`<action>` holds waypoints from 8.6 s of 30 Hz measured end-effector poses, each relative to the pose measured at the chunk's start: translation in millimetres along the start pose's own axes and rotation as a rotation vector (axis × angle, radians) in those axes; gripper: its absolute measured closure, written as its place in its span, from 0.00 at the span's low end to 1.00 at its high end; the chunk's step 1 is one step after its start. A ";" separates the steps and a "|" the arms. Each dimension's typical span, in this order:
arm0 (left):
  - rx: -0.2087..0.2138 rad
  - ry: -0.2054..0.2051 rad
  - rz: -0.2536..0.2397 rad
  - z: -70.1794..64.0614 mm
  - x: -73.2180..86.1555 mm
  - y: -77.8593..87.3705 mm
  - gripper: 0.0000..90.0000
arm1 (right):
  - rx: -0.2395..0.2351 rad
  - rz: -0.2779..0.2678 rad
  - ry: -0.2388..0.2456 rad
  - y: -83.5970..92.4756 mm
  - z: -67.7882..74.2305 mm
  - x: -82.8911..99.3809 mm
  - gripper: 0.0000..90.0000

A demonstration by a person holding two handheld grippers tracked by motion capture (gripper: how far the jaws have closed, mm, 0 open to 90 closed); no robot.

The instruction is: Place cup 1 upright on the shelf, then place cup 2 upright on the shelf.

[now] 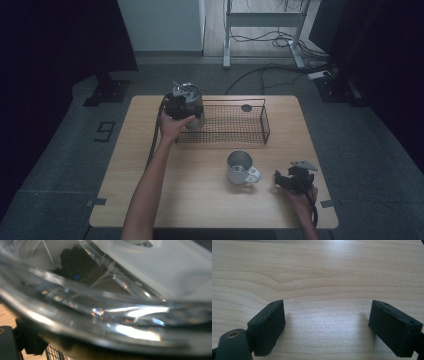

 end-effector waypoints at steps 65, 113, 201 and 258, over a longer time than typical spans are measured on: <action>-0.045 0.038 0.095 -7.0 45.4 -45.1 0.01 | -0.002 0.000 0.000 0.1 -0.1 0.0 0.15; -0.001 -0.008 -0.008 -9.4 60.2 30.8 0.02 | 0.001 -0.001 0.001 0.0 -0.2 -0.1 0.15; 0.059 -0.050 0.169 -42.2 226.5 97.8 0.12 | -0.332 -0.211 0.096 83.3 80.4 -49.5 0.14; 0.081 -0.081 0.190 -52.9 229.7 93.8 0.14 | -0.340 -0.058 0.253 39.9 177.6 -68.7 0.00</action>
Point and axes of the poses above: each handheld gripper's, and its own axes: y roughly backward along the jaws, x roughly out of its underside, z roughly to its left, the point moved 10 cm from there along -y, roughly forward along the jaws, and after that the axes turned 2 degrees about -x, right-handed, at the moved point
